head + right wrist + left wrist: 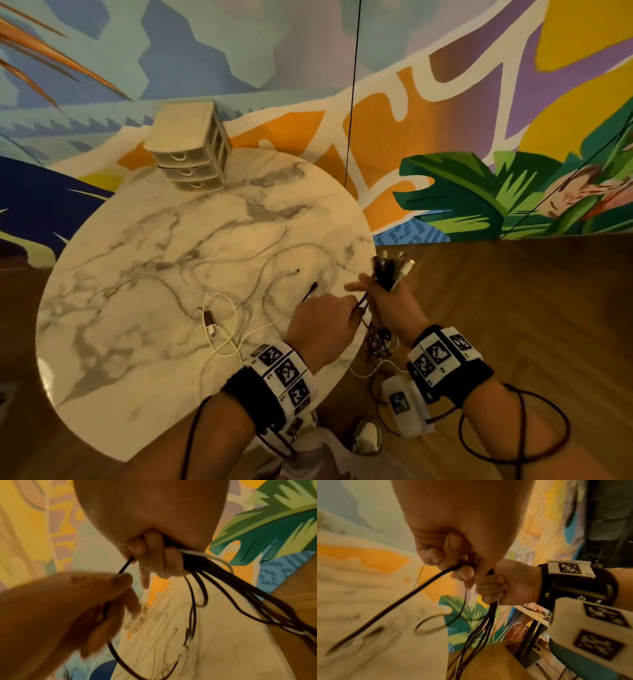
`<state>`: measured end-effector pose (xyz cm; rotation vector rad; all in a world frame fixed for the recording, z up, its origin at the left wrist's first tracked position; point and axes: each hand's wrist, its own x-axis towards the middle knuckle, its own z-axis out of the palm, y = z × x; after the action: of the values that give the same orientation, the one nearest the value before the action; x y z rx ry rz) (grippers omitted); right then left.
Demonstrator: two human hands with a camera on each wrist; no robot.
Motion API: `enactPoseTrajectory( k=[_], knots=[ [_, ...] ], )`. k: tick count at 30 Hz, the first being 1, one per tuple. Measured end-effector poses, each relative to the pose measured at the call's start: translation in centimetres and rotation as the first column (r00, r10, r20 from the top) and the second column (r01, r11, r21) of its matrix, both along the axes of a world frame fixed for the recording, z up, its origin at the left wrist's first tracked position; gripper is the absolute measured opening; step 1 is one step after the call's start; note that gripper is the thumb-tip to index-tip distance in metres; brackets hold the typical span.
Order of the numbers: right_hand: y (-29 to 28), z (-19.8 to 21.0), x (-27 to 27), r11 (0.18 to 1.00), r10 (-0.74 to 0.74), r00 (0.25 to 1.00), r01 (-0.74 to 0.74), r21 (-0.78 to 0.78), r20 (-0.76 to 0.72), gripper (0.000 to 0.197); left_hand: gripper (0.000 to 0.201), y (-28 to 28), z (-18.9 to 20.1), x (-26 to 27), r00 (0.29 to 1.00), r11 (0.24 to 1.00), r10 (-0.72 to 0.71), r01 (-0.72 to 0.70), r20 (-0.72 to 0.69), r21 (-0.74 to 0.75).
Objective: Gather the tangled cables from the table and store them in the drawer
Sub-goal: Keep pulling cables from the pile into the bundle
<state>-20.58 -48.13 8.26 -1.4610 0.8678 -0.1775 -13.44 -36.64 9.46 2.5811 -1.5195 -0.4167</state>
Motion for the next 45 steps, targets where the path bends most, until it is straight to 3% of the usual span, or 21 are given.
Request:
enactPoseTrajectory(
  k=[5,8,10,13,14,15,16,18,19,20,22,25,28,31,33,35,37,40,43,44,45],
  knots=[
    [-3.0,-0.8,-2.1,0.968,-0.238,0.971,0.234,-0.090,-0.035,0.036,0.039,4.8,-5.0,2.4,0.915,0.981,0.193,-0.181,-0.354,0.067],
    [-4.6,-0.9,-3.7,0.937,-0.330,0.943,0.322,-0.135,-0.039,0.039,0.038,4.5,-3.9,1.5,0.797,0.975,0.125,-0.208,-0.590,-0.075],
    [-5.5,-0.9,-4.7,0.921,-0.376,0.925,0.367,-0.133,-0.050,0.041,0.040,2.7,-1.7,-0.3,0.596,0.978,0.027,-0.182,-0.803,-0.102],
    [-6.4,-0.7,-6.0,0.905,-0.415,0.907,0.404,-0.129,-0.073,0.044,0.044,1.3,-2.8,-2.1,0.166,0.996,0.059,-0.073,-0.984,0.048],
    [-6.6,-0.6,-6.3,0.905,-0.415,0.907,0.403,-0.135,-0.076,0.045,0.044,1.1,-3.8,-2.4,0.119,0.992,0.125,-0.021,-0.985,0.123],
    [-6.6,-0.3,-6.7,0.908,-0.407,0.910,0.393,-0.145,-0.083,0.044,0.044,1.0,-5.1,-2.6,0.177,0.979,0.190,0.037,-0.966,0.200],
    [-6.6,-0.2,-7.0,0.915,-0.388,0.916,0.370,-0.162,-0.097,0.044,0.043,0.9,-6.0,-2.5,0.293,0.958,0.234,0.092,-0.927,0.271],
    [-6.6,0.0,-8.0,0.924,-0.357,0.925,0.330,-0.193,-0.129,0.051,0.042,0.3,-7.0,-2.3,0.659,0.866,0.247,0.179,-0.711,0.467],
    [-6.6,0.2,-8.4,0.924,-0.351,0.926,0.320,-0.208,-0.136,0.054,0.044,-0.3,-7.3,-2.0,0.823,0.830,0.168,0.179,-0.543,0.528],
    [-6.6,0.4,-8.8,0.923,-0.348,0.927,0.313,-0.222,-0.142,0.055,0.046,-1.0,-7.3,-1.9,0.918,0.827,0.082,0.154,-0.388,0.540],
    [-6.6,0.9,-9.3,0.926,-0.330,0.933,0.291,-0.238,-0.141,0.052,0.043,-3.0,-5.5,-1.8,0.977,0.900,0.035,0.060,-0.209,0.433],
    [-6.9,1.9,-10.1,0.924,-0.345,0.936,0.325,-0.199,-0.073,0.043,0.036,-6.4,-2.7,-3.0,0.942,0.995,-0.006,0.039,-0.336,0.091],
    [-6.5,2.9,-10.3,0.936,-0.336,0.939,0.342,-0.085,0.077,0.041,0.050,-9.0,0.3,-5.8,0.764,0.983,-0.180,0.124,-0.619,-0.133],
    [-5.9,4.3,-10.0,0.952,-0.246,0.956,0.269,-0.147,0.161,0.039,0.048,-11.2,0.9,-8.1,0.610,0.979,-0.202,0.145,-0.766,-0.143],
    [-5.8,5.2,-9.8,0.944,-0.210,0.963,0.244,-0.222,0.169,0.036,0.035,-12.7,1.6,-9.1,0.554,0.985,-0.144,-0.004,-0.820,-0.175],
    [-6.2,5.6,-9.8,0.914,-0.190,0.968,0.236,-0.331,0.165,0.032,0.025,-13.6,1.9,-9.7,0.427,0.969,-0.163,-0.103,-0.889,-0.227],
    [-7.2,5.7,-9.9,0.909,-0.187,0.966,0.240,-0.341,0.179,0.028,0.026,-13.9,2.5,-10.1,0.289,0.977,-0.067,-0.175,-0.955,-0.122],
    [-8.9,3.4,-11.1,0.992,0.007,0.977,0.020,-0.123,0.212,0.025,0.032,-14.1,3.1,-9.5,0.241,0.925,-0.034,-0.360,-0.970,-0.122],
    [-8.3,-0.9,-11.5,0.982,0.133,0.965,-0.159,0.101,0.227,0.020,0.048,-14.2,4.1,-8.4,0.139,0.887,-0.065,-0.446,-0.988,-0.121],
    [-7.6,-2.0,-11.4,0.983,0.151,0.971,-0.168,0.077,0.185,0.018,0.051,-14.1,4.5,-8.2,0.153,0.901,-0.083,-0.410,-0.985,-0.139],
    [-7.1,-3.1,-11.0,0.986,0.157,0.979,-0.163,0.031,0.131,0.016,0.052,-14.2,4.9,-8.1,0.227,0.922,-0.096,-0.346,-0.969,-0.172]
  ],
)
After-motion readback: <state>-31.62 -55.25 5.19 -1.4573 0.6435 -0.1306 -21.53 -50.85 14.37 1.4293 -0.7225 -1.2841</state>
